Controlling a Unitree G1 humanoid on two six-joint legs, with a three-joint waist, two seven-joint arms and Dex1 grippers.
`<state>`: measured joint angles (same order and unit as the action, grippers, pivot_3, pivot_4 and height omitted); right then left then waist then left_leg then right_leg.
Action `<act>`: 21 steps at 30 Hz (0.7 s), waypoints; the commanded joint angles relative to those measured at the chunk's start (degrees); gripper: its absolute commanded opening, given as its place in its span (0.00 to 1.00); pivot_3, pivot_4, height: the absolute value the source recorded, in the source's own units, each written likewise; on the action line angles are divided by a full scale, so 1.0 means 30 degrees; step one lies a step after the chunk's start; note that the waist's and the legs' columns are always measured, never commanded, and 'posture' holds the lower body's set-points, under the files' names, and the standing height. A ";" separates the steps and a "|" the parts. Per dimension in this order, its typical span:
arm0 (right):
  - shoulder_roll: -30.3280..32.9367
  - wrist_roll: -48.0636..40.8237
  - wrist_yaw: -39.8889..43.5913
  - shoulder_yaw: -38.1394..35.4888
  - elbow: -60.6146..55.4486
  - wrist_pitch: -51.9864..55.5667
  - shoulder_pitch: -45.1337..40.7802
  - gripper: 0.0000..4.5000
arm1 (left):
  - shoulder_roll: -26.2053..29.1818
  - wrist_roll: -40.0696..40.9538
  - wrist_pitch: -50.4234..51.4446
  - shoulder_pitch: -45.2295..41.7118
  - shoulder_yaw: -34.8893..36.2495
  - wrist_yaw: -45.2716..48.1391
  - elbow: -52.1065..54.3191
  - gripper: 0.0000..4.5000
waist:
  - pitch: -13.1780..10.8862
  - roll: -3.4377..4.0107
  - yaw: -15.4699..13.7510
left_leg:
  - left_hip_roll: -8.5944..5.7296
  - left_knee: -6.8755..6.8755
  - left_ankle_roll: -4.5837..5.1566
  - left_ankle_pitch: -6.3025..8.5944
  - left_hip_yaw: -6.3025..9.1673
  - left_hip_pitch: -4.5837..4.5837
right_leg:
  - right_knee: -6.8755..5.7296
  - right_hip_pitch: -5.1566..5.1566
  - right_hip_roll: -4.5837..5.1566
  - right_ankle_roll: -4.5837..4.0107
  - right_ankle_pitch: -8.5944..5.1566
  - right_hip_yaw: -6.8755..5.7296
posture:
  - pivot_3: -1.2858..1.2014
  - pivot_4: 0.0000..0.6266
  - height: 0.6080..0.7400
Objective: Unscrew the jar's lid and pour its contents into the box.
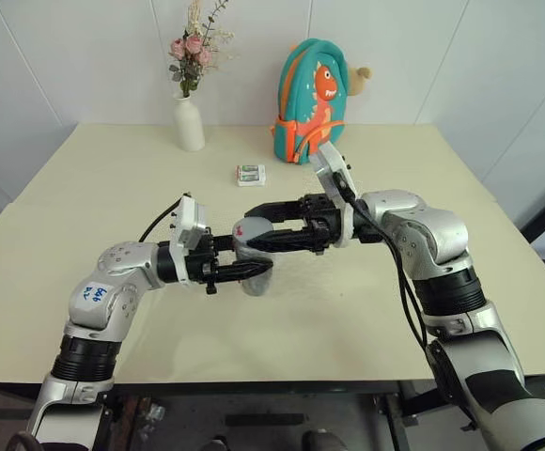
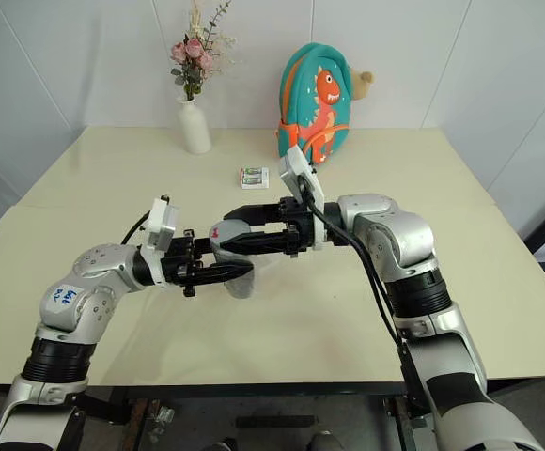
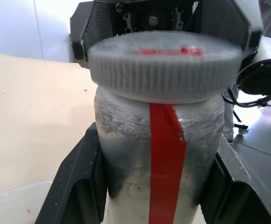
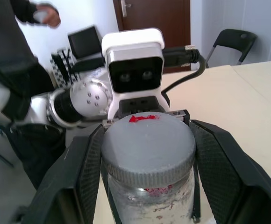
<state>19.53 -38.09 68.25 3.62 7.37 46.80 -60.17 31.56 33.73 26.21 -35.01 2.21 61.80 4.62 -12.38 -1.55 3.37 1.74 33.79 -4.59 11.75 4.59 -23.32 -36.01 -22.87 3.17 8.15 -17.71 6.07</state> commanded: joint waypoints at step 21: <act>0.2913 0.7369 -0.6190 -0.2763 0.6134 -1.3603 0.7789 0.56 | 0.1350 0.0845 0.1284 -0.0409 0.2530 -0.1510 0.0052 0.45 | 0.0002 -0.0008 0.0045 | 0.0009 0.0053 0.0002 0.0014 -0.0148 -0.0108 | -0.0034 -0.0177 -0.0024 0.0047 0.0024 0.0157 | 0.52 0.24 1.00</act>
<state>28.34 -17.84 50.55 -4.20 23.07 11.68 -36.41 35.17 35.27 29.96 -34.58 8.37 58.18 4.65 -12.37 -1.58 3.50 1.75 33.99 -4.59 11.79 4.12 -23.64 -36.12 -23.39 3.10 8.32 -17.62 6.58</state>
